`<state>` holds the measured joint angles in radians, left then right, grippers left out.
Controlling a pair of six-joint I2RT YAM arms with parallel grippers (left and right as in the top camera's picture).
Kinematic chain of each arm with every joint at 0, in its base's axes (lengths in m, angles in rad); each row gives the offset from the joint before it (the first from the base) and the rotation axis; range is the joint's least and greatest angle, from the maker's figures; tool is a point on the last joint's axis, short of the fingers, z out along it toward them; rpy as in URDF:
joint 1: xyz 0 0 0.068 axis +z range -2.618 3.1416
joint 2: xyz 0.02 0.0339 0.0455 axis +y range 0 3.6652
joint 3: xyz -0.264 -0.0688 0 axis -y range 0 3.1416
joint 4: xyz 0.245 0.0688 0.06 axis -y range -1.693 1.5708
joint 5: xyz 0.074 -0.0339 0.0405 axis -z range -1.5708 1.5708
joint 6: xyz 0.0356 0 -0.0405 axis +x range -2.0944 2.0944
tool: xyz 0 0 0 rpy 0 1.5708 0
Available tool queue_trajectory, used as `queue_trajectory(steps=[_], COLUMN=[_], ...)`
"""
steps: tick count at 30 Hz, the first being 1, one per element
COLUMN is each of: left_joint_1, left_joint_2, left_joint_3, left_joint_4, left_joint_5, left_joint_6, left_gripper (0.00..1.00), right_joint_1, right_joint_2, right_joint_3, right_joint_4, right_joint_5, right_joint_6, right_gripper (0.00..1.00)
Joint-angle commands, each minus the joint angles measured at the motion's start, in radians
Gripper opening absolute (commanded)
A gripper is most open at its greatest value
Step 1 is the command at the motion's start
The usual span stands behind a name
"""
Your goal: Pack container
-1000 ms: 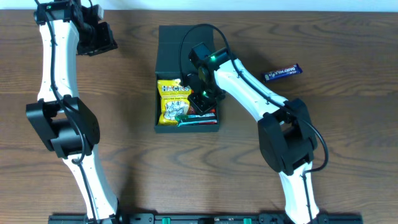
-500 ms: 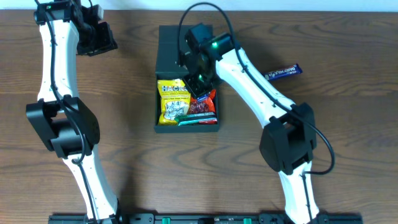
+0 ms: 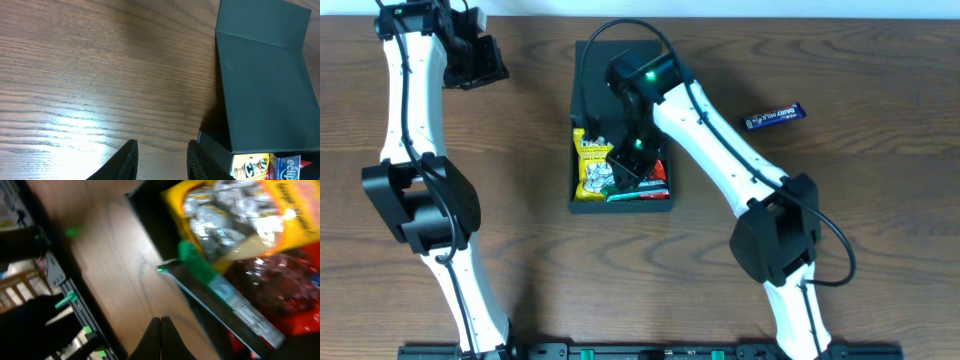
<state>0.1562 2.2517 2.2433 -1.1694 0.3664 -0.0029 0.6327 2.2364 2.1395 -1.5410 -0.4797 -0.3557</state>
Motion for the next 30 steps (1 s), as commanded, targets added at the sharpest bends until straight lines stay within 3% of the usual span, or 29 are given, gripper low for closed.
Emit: queue_trajectory(steps=[1,12,30], left_joint_1=[0.000,0.000,0.000], left_joint_2=[0.005,0.005,0.005], left_joint_3=[0.024,0.024,0.024], left_joint_4=[-0.001,-0.005,-0.008], left_joint_5=[-0.008,-0.008,-0.008], left_joint_6=[0.007,0.008,0.008], left_gripper=[0.33,0.33,0.33], right_joint_1=[0.020,0.023,0.023], right_joint_2=[0.002,0.002,0.003], right_joint_3=[-0.011,-0.174,-0.235], right_joint_4=[-0.004,0.142,0.265], right_joint_5=[-0.030,-0.033,0.000], right_joint_6=[-0.069,-0.060,-0.033], right_gripper=[0.02,0.02,0.02])
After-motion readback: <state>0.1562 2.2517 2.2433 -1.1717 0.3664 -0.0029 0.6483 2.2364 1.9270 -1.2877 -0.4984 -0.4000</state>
